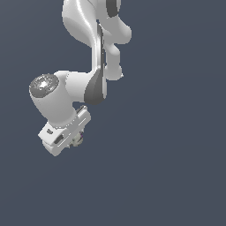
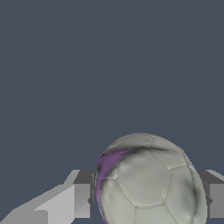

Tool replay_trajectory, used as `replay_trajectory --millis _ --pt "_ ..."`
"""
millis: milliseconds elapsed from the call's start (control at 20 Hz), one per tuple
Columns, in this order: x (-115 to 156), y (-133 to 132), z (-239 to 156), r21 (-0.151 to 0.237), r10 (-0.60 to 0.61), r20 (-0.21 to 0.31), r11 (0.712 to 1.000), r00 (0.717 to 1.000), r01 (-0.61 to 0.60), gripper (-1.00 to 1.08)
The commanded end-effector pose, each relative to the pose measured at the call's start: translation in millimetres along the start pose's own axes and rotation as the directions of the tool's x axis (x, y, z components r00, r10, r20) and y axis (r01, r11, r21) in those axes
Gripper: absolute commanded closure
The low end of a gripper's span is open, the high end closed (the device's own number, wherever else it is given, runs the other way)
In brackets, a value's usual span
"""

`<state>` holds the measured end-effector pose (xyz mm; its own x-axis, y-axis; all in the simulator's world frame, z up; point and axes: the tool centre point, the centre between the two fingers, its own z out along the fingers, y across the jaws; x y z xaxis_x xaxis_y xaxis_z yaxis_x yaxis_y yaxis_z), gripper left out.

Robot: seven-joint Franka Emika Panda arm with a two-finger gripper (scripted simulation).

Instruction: Pick up the object and move it to a goal position.

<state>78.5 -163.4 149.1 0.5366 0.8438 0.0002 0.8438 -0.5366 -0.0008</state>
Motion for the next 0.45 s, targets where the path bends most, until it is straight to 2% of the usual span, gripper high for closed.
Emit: replay_trajectory --millis 0,400 --pt "-1.8 6.9 -5.5 -0.001 -0.001 0.0 1.0 1.0 0.001 1.08" --pt "-4.2 15.0 -11.0 -0.001 -0.001 0.0 1.0 1.0 0.001 1.08"
